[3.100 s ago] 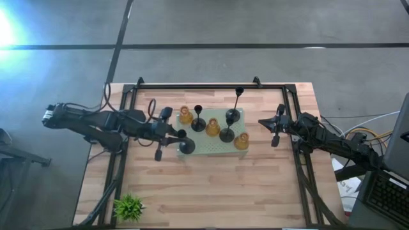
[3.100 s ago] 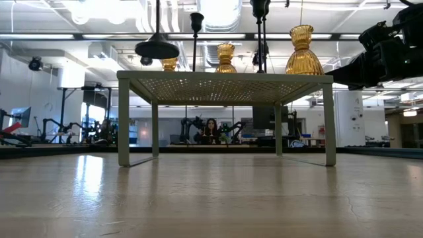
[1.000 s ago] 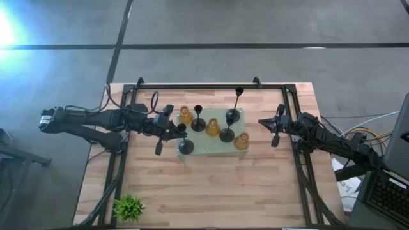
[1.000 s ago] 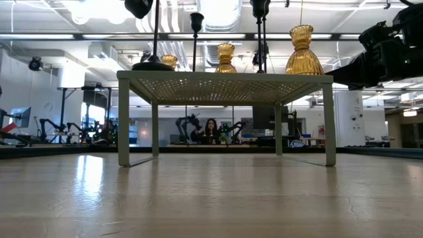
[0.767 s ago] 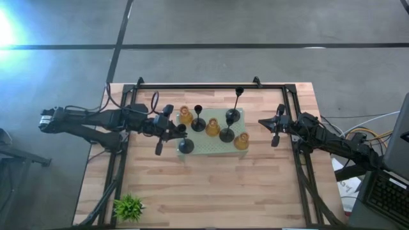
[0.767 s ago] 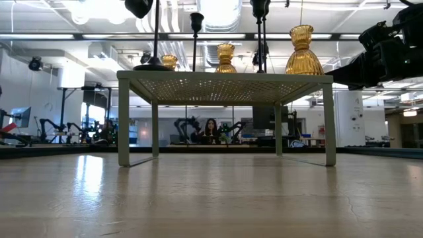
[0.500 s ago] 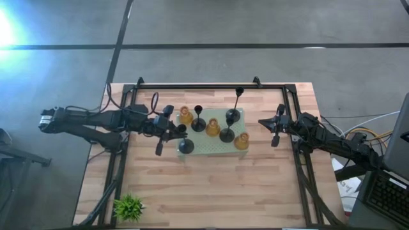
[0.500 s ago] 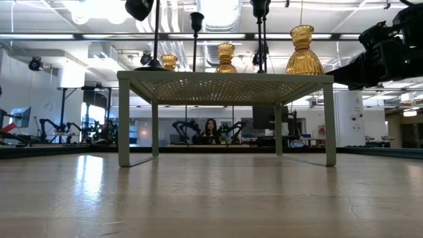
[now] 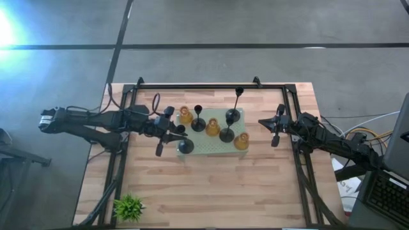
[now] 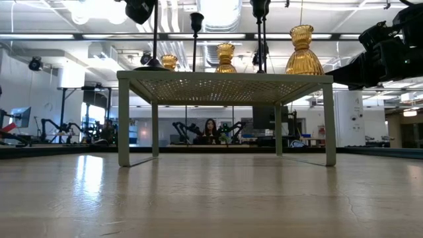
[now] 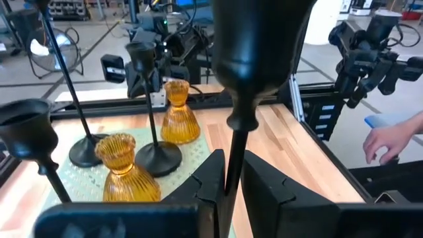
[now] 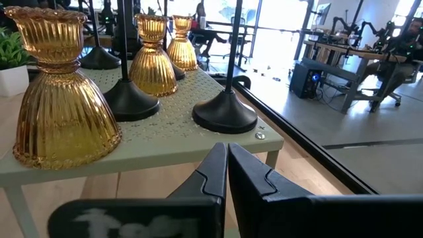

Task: Pick & Place candle stick holders
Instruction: Put the black candle holder on the shelf, then return to Home Position

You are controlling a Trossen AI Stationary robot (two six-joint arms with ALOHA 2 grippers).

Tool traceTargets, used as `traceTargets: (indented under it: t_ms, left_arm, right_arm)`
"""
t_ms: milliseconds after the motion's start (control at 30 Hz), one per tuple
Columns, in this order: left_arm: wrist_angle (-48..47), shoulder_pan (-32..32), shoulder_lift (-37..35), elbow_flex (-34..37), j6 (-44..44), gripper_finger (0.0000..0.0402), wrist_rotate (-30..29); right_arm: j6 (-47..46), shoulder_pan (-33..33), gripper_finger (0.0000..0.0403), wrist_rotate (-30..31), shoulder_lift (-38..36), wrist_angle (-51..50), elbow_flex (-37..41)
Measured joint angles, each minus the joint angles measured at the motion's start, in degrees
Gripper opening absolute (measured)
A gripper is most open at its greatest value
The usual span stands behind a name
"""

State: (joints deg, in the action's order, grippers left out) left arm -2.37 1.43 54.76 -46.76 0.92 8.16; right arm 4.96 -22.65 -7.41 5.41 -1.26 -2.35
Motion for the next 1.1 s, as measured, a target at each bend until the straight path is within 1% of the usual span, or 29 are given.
traceTargets:
  t_ms: [733, 833, 967, 1100]
  left_arm:
    - [0.31, -0.5, -0.11, 0.17, 0.68, 0.0059, -0.04]
    - [0.31, -0.59, -0.13, 0.17, 0.76, 0.0076, -0.04]
    - [0.26, -0.61, -0.15, 0.17, 0.51, 0.011, -0.07]
    - [-1.56, -0.61, -1.1, 0.17, 0.78, 0.0135, -0.12]
  right_arm:
    - [0.0, -0.01, 0.0009, 0.0, 0.0, -0.01, 0.0]
    - [-0.01, 0.0, 0.0009, -0.01, 0.0, 0.0, 0.0]
    - [0.0, -0.02, 0.0009, 0.01, 0.0, 0.0, 0.0]
    - [0.01, -0.02, 0.0009, -0.01, 0.0, -0.02, 0.0]
